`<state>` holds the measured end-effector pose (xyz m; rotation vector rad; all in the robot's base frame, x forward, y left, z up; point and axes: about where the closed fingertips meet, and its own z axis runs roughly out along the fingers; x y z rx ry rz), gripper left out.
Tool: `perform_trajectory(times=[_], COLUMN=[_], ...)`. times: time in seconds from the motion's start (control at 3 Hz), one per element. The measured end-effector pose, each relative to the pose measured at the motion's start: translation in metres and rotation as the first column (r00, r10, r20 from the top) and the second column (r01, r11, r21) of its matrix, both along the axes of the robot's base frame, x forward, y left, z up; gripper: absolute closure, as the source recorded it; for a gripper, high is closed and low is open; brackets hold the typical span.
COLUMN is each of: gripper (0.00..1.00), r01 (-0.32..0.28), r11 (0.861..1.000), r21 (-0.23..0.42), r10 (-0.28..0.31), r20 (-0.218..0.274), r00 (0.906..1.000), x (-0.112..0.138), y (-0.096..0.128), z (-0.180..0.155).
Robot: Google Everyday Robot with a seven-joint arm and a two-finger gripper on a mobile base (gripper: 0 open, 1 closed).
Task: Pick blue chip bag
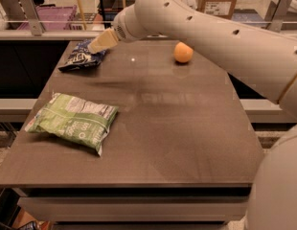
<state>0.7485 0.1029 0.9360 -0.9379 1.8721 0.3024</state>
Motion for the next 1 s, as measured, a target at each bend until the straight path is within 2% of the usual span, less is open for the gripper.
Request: perform_trajectory(times=[0.33,0.67,1.0], gripper=[0.00,0.00,0.00], r01=[-0.065,-0.185,-0.176], r11=[0.997,0.983,0.984], r21=[0.027,0.020,0.012], r10=[0.066,0.185,0.176], r20=[-0.012,-0.004,0.001], r00=[0.9978,0.9827,0.9843], x=[0.000,-0.005,-0.004], y=[0.014,0.029,0.028], z=[-0.009,-0.015,-0.016])
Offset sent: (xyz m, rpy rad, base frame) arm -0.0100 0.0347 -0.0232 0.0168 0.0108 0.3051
